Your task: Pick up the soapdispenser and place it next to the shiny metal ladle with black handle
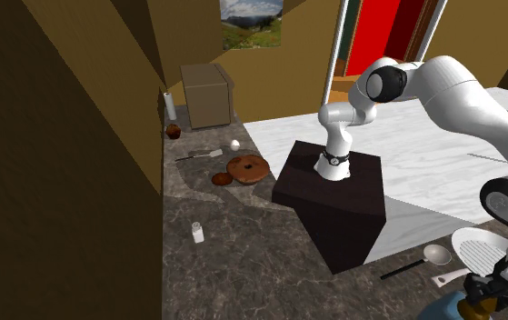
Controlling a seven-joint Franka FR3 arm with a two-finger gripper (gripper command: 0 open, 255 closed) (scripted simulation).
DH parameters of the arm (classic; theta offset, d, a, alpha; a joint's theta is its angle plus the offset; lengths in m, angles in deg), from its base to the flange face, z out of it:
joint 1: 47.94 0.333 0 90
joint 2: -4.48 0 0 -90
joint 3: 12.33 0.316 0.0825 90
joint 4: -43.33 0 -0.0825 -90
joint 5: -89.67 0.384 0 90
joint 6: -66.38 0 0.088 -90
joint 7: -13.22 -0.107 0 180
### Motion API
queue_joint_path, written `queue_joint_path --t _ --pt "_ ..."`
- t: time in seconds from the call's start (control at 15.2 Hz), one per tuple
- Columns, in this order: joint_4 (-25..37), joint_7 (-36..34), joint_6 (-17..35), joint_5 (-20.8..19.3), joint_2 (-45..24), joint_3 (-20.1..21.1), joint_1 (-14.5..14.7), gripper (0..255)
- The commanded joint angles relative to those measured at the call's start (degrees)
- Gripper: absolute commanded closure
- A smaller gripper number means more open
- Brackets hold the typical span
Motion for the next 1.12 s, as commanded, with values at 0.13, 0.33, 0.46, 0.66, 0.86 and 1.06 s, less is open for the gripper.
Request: queue_joint_path --t 0.13,0.33,0.46,0.66,0.86,1.06 --pt "-0.07 0.02 0.34 -0.01 -0.19 -0.01 -0.02 255" --pt "-0.07 0.02 0.34 -0.01 -0.19 -0.01 -0.02 255" --pt "-0.07 0.02 0.34 -0.01 -0.19 -0.01 -0.02 0" --pt "-0.08 0.02 0.35 -0.01 -0.19 -0.01 -0.02 0" --pt "1.45 0.10 -2.69 0.11 1.33 0.05 -0.06 0" --pt "3.15 0.15 -5.52 0.19 2.46 0.11 -0.08 0"
